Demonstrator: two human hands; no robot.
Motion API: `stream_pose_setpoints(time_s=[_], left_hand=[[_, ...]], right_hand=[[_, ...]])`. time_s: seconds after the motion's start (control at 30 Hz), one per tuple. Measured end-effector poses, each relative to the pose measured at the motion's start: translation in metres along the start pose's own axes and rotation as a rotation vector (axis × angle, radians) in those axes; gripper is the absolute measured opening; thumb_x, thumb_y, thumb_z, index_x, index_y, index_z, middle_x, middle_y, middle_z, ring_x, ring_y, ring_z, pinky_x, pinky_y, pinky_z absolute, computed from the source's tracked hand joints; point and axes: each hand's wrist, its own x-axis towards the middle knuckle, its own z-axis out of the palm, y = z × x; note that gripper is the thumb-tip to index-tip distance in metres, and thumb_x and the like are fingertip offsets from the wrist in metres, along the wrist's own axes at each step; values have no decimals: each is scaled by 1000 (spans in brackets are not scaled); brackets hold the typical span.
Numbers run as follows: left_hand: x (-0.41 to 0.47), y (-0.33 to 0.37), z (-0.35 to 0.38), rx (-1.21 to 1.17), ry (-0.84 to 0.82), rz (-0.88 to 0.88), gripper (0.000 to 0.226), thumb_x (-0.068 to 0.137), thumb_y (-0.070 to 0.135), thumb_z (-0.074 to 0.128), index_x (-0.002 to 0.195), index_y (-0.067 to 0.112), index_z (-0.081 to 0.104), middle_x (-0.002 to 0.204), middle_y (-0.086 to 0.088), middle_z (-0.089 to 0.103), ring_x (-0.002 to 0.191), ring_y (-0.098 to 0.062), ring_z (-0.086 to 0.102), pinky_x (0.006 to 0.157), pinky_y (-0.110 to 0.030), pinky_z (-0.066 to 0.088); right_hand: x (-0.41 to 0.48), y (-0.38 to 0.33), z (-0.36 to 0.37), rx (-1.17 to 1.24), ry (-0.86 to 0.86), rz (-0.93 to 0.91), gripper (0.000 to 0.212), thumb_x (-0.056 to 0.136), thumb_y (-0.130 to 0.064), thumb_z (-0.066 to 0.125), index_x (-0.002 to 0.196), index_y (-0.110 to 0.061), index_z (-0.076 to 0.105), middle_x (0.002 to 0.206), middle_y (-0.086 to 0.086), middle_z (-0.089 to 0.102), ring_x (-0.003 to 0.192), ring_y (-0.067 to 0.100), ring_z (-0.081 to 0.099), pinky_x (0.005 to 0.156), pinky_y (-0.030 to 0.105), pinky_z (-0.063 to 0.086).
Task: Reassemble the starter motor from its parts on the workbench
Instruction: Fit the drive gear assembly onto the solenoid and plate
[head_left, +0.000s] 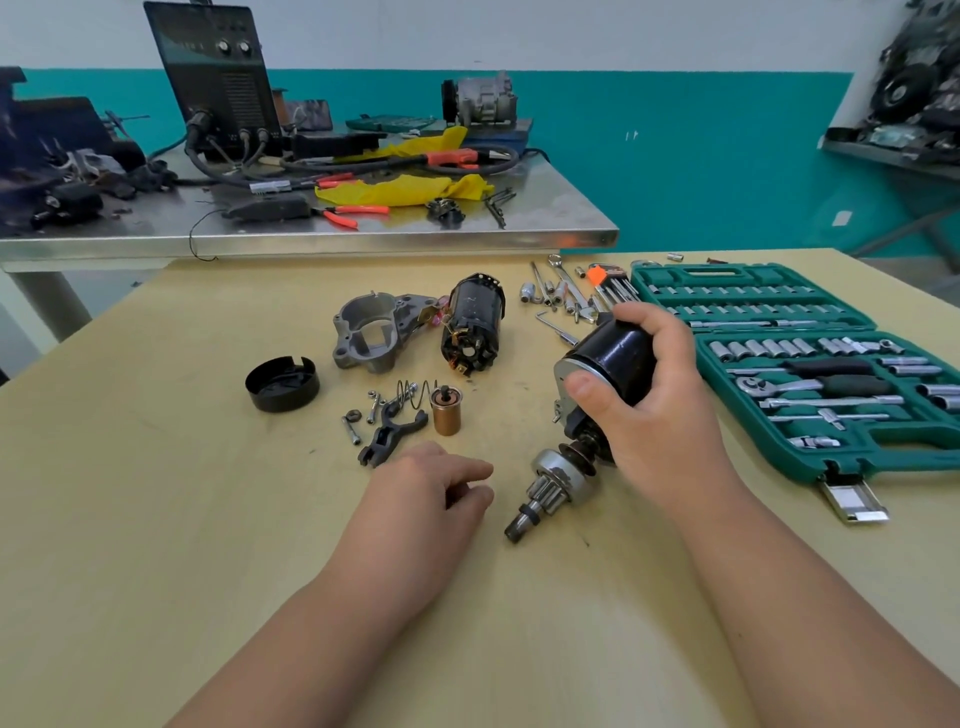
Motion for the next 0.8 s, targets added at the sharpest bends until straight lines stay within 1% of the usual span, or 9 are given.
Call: stream_pose_setpoints(time_s=[0.07,0.13,0.27,0.33,0.4,0.47,0.53,0.67,0.8], left_hand=[[2,-1,1,69,-58,9,19,91,30,66,108,35,72,80,16,54,74,7,51,65,-2,35],[6,-2,-1,-68,-88,-105,6,89,32,69,91,35,74,73,14,61,69,6,55,58,-4,37],[17,3,-12,-1100,-196,-640,19,93,7,60,84,11,77,67,-2,64,52,-7,57,46,-19,49],[20,2,-15,-1319,-152,-732,21,92,-5,53,91,2,73,67,-8,67,55,-12,63,50,-21,55],[17,-3,-15,-1058,-107,-598,18,92,-1,59,99,8,73,67,0,69,55,-8,62,53,-17,53],[13,-11,-13,-378,-39,-274,12,89,21,69,98,29,73,72,17,65,60,3,57,55,-4,41],[11,-9,-11,22,-70,-1,14,86,36,70,99,38,70,84,19,58,77,8,52,62,-1,36],[18,-2,2,198,-143,93,40,89,39,65,128,33,59,100,17,48,83,2,45,69,-3,33],[38,4,5,307,-121,-23,44,92,44,60,132,27,56,114,7,54,94,-9,51,77,-21,40]], right_hand=[[1,0,0,-6,-1,5,58,68,-49,68,117,-54,38,125,-6,44,106,5,53,72,10,50],[0,0,1,-5,-3,8,58,67,-49,68,117,-53,38,125,-6,44,105,5,53,71,11,49],[0,0,1,7,-3,3,58,67,-48,69,117,-53,39,124,-3,46,104,5,54,67,3,45],[1,0,1,14,-8,12,59,66,-50,68,116,-54,39,124,-3,47,104,5,54,67,3,46],[1,0,1,15,-11,15,59,66,-51,68,116,-55,38,123,-4,47,103,5,54,66,3,46],[1,-1,1,22,-13,14,59,66,-49,69,116,-55,38,123,-3,47,103,5,54,65,4,46],[1,-1,1,23,-13,17,58,66,-49,69,115,-56,38,123,-3,47,103,5,54,65,5,47],[1,-2,1,16,-16,17,56,64,-52,68,110,-62,38,123,-6,46,102,4,54,66,6,48],[1,-2,0,26,-21,13,55,63,-54,68,108,-62,37,122,-6,46,98,2,53,63,5,45]])
